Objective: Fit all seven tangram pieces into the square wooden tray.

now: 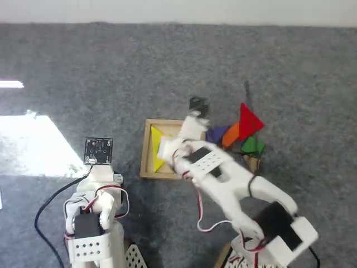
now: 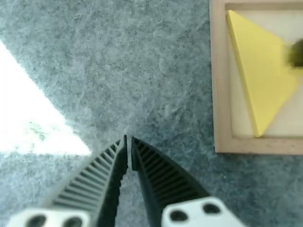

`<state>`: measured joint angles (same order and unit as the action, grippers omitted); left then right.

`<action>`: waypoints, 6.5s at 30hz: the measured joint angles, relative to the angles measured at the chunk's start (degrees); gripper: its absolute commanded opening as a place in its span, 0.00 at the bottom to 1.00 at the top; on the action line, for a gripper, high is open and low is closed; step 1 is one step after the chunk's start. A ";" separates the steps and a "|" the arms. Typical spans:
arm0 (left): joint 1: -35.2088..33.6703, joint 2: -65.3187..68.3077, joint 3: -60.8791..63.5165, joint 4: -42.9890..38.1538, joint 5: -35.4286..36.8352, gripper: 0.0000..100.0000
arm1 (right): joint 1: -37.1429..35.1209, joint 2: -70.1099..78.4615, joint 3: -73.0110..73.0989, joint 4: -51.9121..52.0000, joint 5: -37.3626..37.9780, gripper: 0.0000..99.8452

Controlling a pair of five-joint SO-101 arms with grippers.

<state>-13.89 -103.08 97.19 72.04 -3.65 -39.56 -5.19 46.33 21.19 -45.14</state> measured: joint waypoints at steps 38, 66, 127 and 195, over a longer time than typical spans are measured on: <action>-1.93 0.00 0.00 0.00 0.00 0.01 | -7.21 8.70 -4.40 1.58 -0.35 0.01; -1.93 0.00 0.00 0.00 0.00 0.01 | 18.20 -1.49 -6.42 29.19 18.55 0.01; -1.93 0.00 0.00 0.00 0.00 0.01 | 35.60 7.74 -27.34 20.31 -1.41 0.33; -1.93 0.00 0.00 0.00 0.00 0.01 | 35.43 42.90 -49.85 -7.91 -0.70 0.33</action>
<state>-15.82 -103.08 97.19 72.04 -3.65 -4.13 37.71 -3.52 13.27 -45.85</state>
